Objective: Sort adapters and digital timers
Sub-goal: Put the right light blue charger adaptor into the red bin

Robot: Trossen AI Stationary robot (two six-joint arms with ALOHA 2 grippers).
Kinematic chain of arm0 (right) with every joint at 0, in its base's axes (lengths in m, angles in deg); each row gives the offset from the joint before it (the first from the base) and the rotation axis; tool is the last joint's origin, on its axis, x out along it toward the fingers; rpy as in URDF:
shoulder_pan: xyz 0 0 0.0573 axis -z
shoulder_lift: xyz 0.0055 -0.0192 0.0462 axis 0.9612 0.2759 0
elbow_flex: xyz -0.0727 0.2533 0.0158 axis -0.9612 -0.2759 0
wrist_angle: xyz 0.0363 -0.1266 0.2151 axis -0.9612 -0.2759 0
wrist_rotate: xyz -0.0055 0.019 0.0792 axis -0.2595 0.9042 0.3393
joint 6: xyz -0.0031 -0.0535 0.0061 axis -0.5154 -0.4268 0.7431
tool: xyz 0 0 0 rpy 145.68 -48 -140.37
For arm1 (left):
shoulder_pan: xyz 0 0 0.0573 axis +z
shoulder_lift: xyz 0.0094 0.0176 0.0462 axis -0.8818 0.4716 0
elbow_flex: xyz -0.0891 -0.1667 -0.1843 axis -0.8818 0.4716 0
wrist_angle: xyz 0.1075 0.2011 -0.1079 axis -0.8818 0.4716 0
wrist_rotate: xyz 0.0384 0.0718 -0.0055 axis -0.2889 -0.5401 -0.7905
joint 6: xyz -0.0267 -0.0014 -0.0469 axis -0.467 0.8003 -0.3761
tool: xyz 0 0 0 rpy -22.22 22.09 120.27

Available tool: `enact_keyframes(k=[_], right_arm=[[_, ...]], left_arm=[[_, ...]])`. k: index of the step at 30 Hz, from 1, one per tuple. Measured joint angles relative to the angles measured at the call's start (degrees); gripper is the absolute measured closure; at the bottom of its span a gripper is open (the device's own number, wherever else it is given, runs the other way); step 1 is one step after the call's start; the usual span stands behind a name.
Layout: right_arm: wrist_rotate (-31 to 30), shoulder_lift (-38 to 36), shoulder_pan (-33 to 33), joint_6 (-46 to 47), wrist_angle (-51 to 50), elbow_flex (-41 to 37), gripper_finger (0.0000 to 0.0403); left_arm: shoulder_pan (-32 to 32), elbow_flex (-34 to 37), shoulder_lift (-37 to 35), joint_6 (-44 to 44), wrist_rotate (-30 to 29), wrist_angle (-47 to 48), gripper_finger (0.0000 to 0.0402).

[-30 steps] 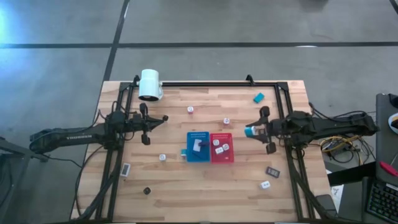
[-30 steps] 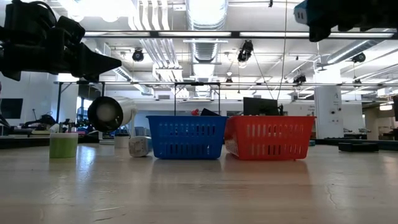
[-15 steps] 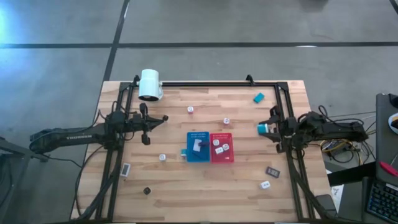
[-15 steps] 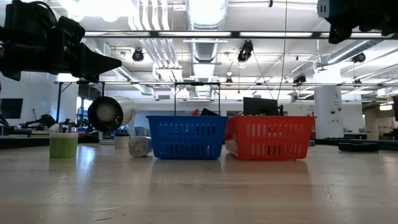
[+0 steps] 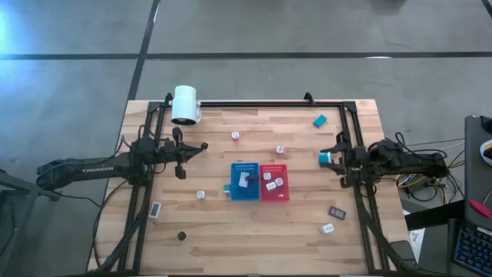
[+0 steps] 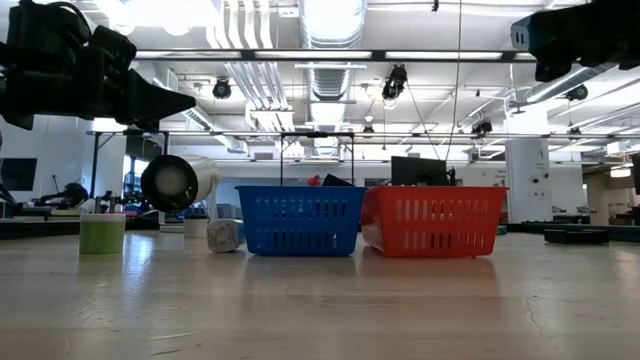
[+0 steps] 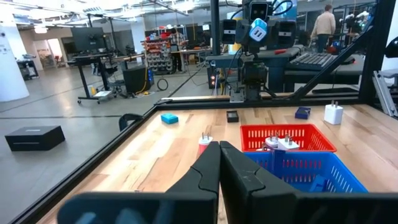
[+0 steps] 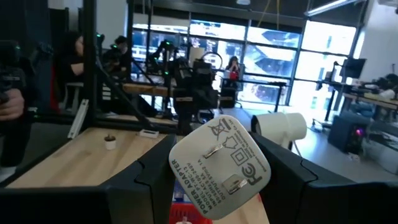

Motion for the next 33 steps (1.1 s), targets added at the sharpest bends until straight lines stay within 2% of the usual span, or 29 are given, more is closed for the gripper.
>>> enact_keyframes(k=[9,14,22,27,33], right_arm=[[-1.1,1.2,0.0,1.5,-0.6,0.0,0.0232],[-6.9,1.3,0.0,3.3,-4.0,0.0,0.0232],[-10.3,1.3,0.0,6.2,-9.2,-0.2,0.0232],[-10.8,1.3,0.0,5.7,-9.2,-0.9,0.0232],[-14.8,1.4,0.0,5.8,-9.1,-1.2,0.0232]], left_arm=[[0.0,0.0,0.0,-0.2,0.0,0.0,0.0392],[0.0,0.0,0.0,-0.2,0.0,-0.2,0.0392],[0.0,0.0,0.0,-0.2,-0.2,-0.2,0.0392],[0.0,0.0,0.0,-0.2,-0.2,-0.2,0.0392],[0.0,0.0,0.0,0.5,-0.2,-0.2,0.0392]])
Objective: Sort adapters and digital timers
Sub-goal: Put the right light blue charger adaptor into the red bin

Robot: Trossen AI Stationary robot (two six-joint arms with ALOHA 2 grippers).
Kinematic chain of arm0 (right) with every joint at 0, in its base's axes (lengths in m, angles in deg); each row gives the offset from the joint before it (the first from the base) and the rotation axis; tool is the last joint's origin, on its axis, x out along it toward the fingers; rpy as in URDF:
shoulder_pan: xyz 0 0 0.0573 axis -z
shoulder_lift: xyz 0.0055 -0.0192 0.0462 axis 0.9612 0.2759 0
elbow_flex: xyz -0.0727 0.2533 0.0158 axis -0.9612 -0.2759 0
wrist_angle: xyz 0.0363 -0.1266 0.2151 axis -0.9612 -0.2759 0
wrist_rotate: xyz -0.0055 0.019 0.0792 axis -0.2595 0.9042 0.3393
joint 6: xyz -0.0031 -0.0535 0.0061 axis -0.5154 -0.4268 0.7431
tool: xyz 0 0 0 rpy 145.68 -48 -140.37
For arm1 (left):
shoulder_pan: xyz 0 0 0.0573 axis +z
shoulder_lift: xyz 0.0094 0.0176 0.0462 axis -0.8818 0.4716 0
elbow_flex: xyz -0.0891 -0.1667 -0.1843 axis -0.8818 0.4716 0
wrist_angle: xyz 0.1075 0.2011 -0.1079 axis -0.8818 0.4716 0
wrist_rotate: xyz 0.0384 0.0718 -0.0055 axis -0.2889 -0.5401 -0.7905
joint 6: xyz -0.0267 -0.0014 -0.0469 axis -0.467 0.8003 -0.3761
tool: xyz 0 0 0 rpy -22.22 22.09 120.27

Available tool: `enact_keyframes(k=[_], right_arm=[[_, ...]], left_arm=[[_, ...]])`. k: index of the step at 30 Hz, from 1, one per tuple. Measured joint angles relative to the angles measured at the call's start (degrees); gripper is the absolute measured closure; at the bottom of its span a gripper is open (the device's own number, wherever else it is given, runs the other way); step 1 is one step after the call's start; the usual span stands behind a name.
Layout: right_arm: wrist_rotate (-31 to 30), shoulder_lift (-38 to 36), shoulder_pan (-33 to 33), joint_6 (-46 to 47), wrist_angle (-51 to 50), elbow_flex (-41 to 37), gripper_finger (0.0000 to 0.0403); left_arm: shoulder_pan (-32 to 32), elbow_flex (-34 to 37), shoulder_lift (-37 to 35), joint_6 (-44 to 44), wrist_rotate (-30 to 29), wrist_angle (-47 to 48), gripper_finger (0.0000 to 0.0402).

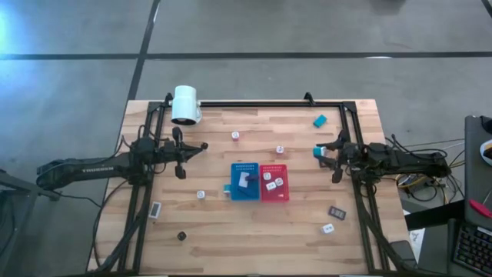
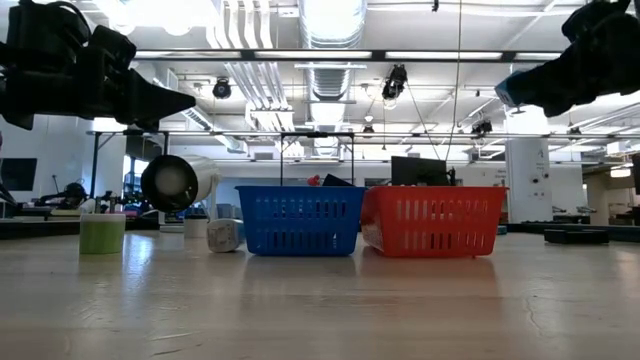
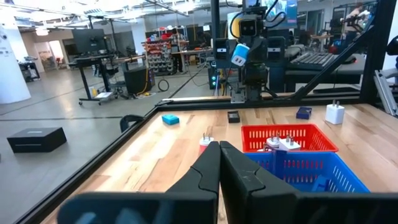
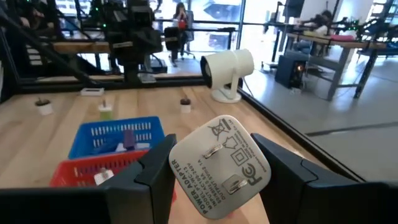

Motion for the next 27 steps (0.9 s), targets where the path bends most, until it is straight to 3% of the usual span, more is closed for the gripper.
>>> enact_keyframes(k=[6,10,15,27], right_arm=[[0.4,1.3,0.0,0.6,6.1,0.0,0.0232],[1.6,7.0,0.0,-0.4,10.1,0.2,0.0232],[1.8,20.3,0.0,-0.8,16.9,4.4,0.0232],[-1.3,56.0,0.0,-1.9,16.2,19.5,0.0232]], left_arm=[[0.0,0.0,0.0,0.0,0.0,0.0,0.0392],[0.0,0.0,0.0,0.0,0.0,0.0,0.0392],[0.0,0.0,0.0,0.4,0.0,-0.1,0.0392],[0.0,0.0,0.0,0.4,0.2,0.0,0.0392]])
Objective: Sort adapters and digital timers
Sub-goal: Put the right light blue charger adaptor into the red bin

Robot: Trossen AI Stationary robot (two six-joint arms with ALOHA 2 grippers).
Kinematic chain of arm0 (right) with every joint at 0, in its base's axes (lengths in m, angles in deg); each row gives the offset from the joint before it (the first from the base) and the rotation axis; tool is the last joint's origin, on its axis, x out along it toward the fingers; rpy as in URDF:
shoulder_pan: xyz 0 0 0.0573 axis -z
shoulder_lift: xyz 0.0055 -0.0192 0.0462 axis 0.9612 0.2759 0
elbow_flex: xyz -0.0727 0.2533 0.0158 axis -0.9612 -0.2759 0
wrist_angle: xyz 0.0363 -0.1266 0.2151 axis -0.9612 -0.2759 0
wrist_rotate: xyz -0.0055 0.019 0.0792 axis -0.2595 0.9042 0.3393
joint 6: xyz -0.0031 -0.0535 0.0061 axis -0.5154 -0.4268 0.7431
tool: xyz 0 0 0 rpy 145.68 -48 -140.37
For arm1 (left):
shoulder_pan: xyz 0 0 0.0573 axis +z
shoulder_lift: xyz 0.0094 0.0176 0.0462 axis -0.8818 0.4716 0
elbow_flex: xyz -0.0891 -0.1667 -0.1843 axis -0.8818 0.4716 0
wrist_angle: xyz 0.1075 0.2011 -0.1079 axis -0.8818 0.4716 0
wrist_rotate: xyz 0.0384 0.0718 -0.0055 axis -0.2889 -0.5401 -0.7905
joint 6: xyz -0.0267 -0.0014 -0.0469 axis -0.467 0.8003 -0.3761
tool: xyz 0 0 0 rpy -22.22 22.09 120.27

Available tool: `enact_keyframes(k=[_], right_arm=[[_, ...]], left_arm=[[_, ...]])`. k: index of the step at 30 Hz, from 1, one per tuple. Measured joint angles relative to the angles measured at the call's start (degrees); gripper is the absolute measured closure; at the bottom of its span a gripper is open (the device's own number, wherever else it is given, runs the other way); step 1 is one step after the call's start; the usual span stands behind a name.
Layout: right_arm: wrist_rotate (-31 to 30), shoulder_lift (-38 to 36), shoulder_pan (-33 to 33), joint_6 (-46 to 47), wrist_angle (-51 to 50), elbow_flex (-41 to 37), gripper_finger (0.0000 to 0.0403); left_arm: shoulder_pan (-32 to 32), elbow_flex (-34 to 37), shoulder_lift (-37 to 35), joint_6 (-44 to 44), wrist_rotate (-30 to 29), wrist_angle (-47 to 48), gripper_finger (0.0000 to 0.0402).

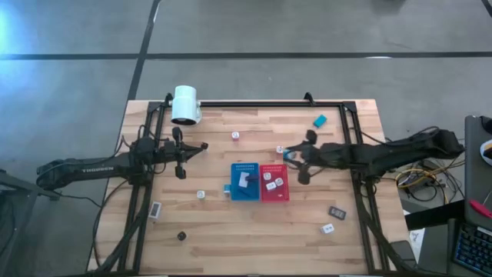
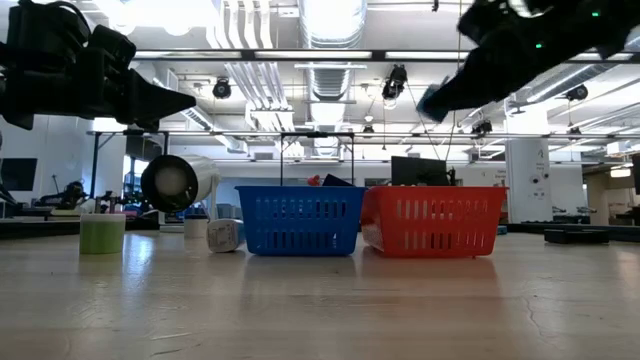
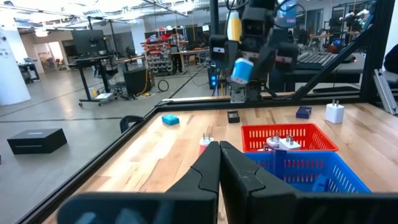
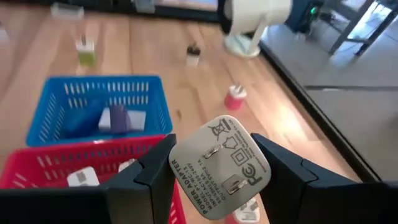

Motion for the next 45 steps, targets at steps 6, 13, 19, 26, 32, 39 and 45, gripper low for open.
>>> enact_keyframes(k=[6,13,19,26,32,39,45], right_arm=[[0.0,12.6,0.0,-1.7,-6.8,8.0,0.0232],[1.8,23.7,0.0,-2.4,-14.5,16.2,0.0232],[5.0,29.9,0.0,-4.2,-17.9,19.5,0.0232],[5.9,33.3,0.9,-5.0,-19.2,21.4,0.0232],[8.3,35.0,1.4,-5.2,-19.8,22.1,0.0232],[8.1,34.1,1.5,-4.8,-20.1,22.2,0.0213],[8.1,33.4,1.5,-4.1,-20.1,22.2,0.0180]], left_arm=[[0.0,0.0,0.0,-0.1,0.0,0.0,0.0392],[0.0,0.0,0.0,-0.2,0.0,0.0,0.0392],[0.0,0.0,0.0,-0.2,0.0,0.0,0.0392],[0.0,0.0,0.0,-0.2,0.0,0.0,0.0392],[0.0,0.0,0.0,-0.2,0.0,0.0,0.0392],[0.0,0.0,0.0,-0.2,0.0,0.0,0.0392],[0.0,0.0,0.0,-0.2,0.0,0.0,0.0392]])
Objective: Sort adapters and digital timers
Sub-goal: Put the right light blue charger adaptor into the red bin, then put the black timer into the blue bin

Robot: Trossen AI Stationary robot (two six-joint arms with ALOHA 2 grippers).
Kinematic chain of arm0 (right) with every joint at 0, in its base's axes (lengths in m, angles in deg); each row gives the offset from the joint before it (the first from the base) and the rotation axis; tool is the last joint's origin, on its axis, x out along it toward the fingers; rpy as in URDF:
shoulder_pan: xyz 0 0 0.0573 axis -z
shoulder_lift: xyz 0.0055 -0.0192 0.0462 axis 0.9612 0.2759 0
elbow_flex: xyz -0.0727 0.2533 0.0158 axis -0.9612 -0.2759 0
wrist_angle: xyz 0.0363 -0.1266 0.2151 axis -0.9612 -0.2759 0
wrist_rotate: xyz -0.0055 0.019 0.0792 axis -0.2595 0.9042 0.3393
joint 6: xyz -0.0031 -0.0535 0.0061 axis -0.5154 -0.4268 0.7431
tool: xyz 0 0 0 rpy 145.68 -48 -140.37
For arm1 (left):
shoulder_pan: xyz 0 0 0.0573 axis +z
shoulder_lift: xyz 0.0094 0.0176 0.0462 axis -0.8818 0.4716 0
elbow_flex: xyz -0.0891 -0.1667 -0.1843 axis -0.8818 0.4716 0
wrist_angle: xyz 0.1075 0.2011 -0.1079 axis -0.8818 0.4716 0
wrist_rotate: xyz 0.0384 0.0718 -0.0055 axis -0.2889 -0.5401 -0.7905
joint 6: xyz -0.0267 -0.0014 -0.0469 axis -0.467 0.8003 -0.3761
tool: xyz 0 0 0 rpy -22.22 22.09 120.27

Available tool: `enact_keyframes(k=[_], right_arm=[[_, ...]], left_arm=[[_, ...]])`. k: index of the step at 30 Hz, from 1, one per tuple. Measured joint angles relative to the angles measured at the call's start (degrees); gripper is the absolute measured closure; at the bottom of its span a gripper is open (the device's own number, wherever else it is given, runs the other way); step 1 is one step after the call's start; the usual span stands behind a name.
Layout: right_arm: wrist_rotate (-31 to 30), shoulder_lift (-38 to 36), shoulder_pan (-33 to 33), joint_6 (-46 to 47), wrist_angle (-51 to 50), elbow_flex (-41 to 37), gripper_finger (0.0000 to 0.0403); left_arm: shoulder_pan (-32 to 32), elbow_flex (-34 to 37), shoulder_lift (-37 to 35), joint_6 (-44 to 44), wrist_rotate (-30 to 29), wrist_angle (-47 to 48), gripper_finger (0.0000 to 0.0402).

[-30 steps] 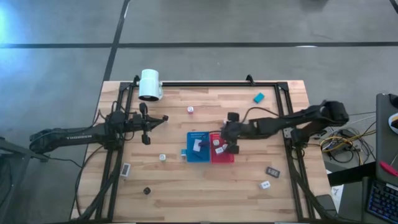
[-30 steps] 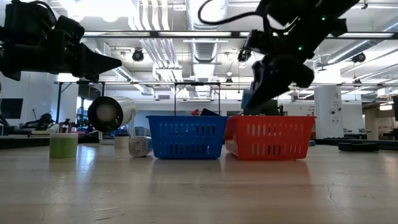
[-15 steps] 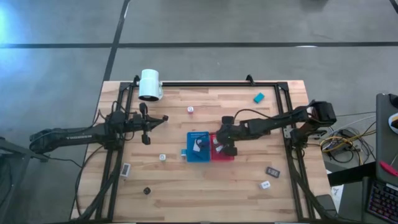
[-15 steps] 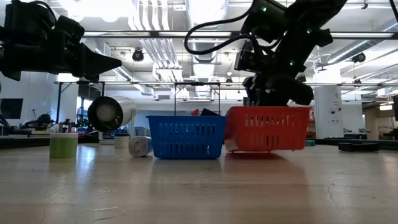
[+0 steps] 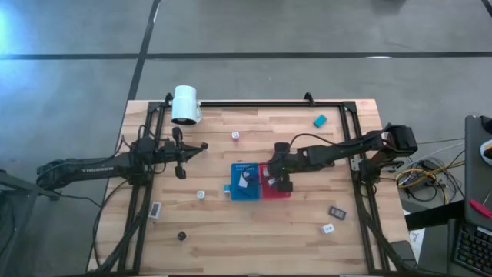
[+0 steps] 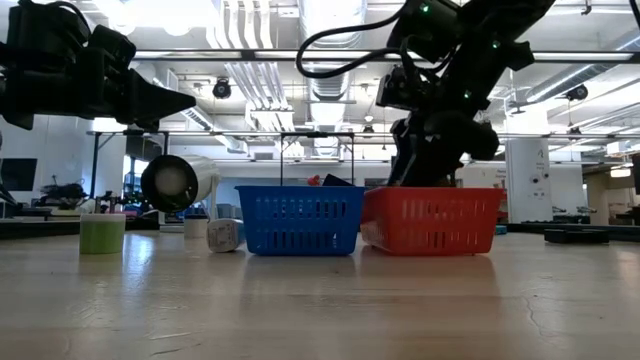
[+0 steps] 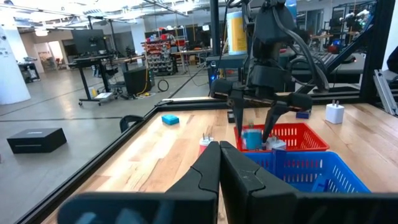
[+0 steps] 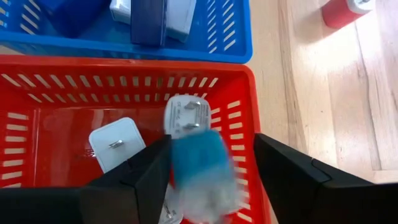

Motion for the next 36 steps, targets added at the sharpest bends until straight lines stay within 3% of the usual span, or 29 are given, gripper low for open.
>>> enact_keyframes(k=[8,13,19,27,36], right_arm=[[-0.4,-1.4,0.0,0.3,-0.6,-0.1,0.0158],[-0.7,-7.5,0.0,0.4,0.7,-1.0,0.0166],[-0.3,-21.3,-1.1,-0.1,15.9,-11.2,0.0195],[6.4,-43.1,-1.5,-2.0,43.1,-31.7,0.0242],[6.7,-62.5,-1.5,-2.0,40.7,-40.0,0.0346]], left_arm=[[0.0,0.0,0.0,0.0,0.0,0.0,0.0392],[0.0,0.0,0.0,0.0,0.0,0.0,0.0392],[0.0,0.0,0.0,0.0,0.0,0.1,0.0392],[0.0,0.0,0.0,0.0,0.0,0.1,0.0392],[0.0,0.0,0.0,0.0,0.0,0.0,0.0392]])
